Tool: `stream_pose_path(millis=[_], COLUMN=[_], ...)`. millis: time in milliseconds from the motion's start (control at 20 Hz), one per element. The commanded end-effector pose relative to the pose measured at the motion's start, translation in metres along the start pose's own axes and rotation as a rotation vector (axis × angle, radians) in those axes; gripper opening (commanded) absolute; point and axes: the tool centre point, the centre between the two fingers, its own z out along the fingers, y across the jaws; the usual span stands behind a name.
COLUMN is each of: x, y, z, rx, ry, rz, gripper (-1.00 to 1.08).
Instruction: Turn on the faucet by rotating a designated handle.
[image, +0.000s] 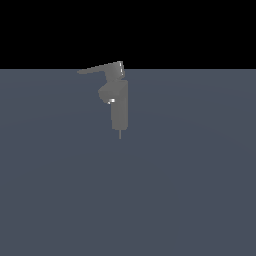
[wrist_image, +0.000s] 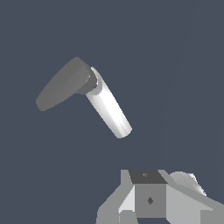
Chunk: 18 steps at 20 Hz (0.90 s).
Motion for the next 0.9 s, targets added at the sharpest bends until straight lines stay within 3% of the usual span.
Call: stream_pose_path(millis=[0, 850], x=[0.011, 0.077], y=[-0.014, -0.108], z=[0.006, 0.070], rx=[-0.003, -0.050], ry=[-0.009, -0.043], rz=[0.062, 0.471], gripper=[-1.00, -1.00])
